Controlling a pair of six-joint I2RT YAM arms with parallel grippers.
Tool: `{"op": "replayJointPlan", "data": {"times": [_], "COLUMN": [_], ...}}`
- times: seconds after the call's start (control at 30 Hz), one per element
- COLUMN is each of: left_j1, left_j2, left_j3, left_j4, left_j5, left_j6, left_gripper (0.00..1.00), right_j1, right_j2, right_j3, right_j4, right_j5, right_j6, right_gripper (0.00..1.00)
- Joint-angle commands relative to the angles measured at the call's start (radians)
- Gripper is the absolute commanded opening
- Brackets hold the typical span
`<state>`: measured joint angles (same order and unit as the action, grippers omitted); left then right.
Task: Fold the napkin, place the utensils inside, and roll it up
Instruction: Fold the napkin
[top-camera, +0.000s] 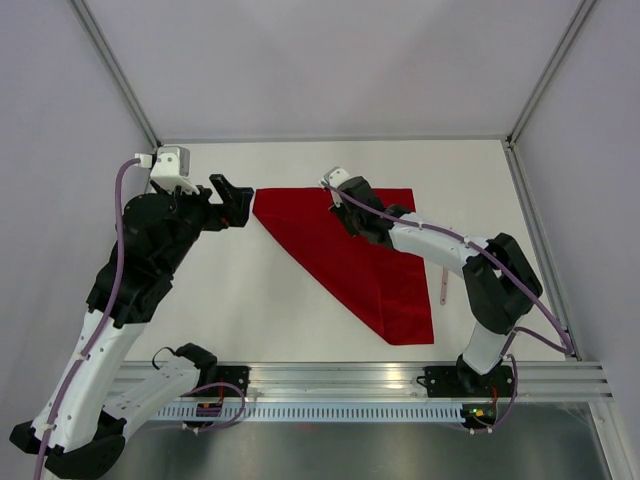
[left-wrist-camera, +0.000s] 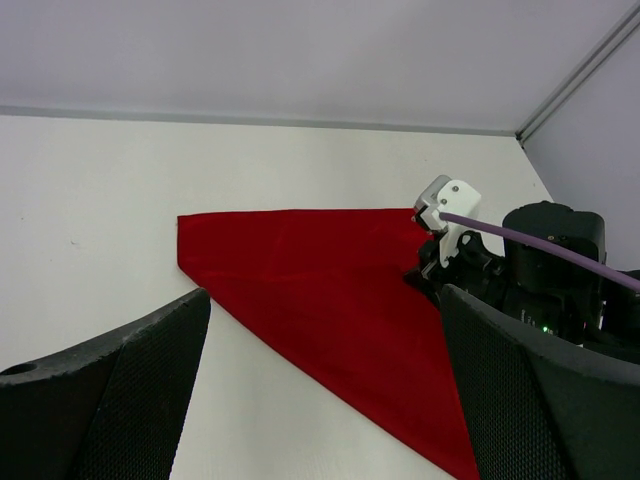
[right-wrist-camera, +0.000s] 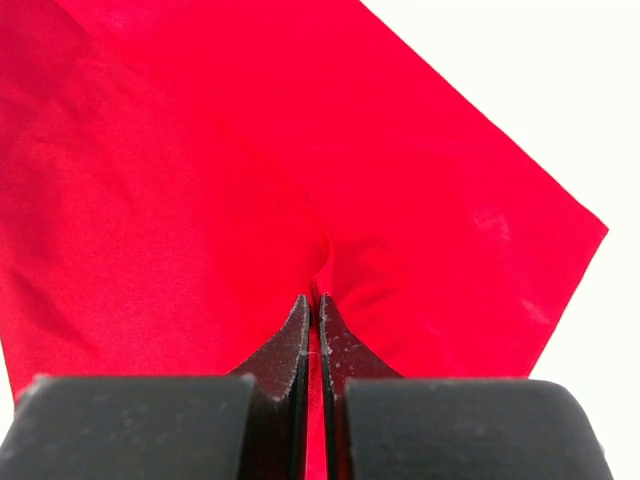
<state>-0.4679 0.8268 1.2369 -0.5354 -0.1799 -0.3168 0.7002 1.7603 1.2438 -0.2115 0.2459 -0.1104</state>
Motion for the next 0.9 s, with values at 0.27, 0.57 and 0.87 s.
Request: {"op": "replayJointPlan", "data": {"times": [0.27,0.57,0.87], "left_j1": [-0.002,-0.002,-0.002], "left_j2": [0.000,0.003,0.006], "left_j3": [-0.010,-0.007,-0.010], "left_j4": [0.043,0.048,0.048], "left_j5": [0.023,0.025,0.025], "left_j6": [-0.018,-0.015,-0.010], "left_gripper": [0.99,0.99,0.99], "right_j1": [-0.099,-0.153,-0.185], "right_j2": [-0.041,-0.032,-0.009], "right_j3": [-0.018,-0.010,0.020], "right_j4": [0.021,0.023,0.020], "right_j5": [0.036,0.033,0.046], "right_j6": [-0.028,-0.037,-0.040], "right_gripper": [0.00,0.00,0.00]}}
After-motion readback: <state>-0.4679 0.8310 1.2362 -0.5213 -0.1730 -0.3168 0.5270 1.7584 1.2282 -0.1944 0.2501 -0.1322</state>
